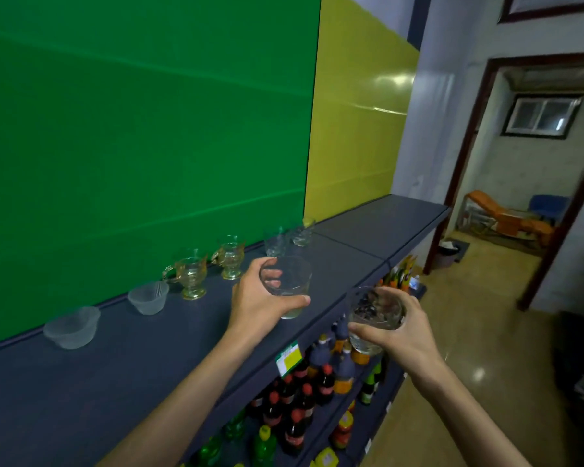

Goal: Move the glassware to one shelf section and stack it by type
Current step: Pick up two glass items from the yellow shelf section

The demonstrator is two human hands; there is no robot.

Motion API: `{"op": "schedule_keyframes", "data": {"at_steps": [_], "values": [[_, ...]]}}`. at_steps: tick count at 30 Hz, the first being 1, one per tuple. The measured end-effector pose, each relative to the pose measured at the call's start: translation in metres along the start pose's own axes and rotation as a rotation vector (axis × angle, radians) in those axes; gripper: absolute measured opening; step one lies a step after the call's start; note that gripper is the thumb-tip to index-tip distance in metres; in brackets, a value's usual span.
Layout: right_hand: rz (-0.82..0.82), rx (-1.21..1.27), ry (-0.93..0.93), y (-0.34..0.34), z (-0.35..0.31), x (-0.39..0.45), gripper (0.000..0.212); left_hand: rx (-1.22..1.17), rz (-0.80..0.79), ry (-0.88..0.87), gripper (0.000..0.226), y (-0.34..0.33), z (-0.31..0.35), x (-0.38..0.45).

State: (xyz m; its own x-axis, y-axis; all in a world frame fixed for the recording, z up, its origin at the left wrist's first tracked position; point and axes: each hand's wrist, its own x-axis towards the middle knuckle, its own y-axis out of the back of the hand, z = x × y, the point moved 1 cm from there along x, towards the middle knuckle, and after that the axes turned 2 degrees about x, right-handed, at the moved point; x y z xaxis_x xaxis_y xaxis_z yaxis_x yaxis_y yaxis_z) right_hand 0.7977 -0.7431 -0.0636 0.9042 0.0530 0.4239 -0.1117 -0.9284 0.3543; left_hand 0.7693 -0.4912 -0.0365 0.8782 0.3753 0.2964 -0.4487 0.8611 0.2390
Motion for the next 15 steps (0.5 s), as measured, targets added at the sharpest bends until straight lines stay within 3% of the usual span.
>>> {"op": "schedule_keyframes", "data": {"at_steps": [6,9,15], "values": [[-0.043,0.063,0.031,-0.009,0.043,0.095,0.086,0.069,0.072,-0.005,0.087,-0.039,-0.01,0.06],[-0.093,0.079,0.061,-0.021,0.064,0.14,0.08,0.127,0.13,0.013,0.086,-0.059,-0.018,0.083],[-0.258,0.157,0.085,-0.051,0.121,0.236,0.078,0.268,0.282,0.1,0.089,-0.105,-0.044,0.125]]}}
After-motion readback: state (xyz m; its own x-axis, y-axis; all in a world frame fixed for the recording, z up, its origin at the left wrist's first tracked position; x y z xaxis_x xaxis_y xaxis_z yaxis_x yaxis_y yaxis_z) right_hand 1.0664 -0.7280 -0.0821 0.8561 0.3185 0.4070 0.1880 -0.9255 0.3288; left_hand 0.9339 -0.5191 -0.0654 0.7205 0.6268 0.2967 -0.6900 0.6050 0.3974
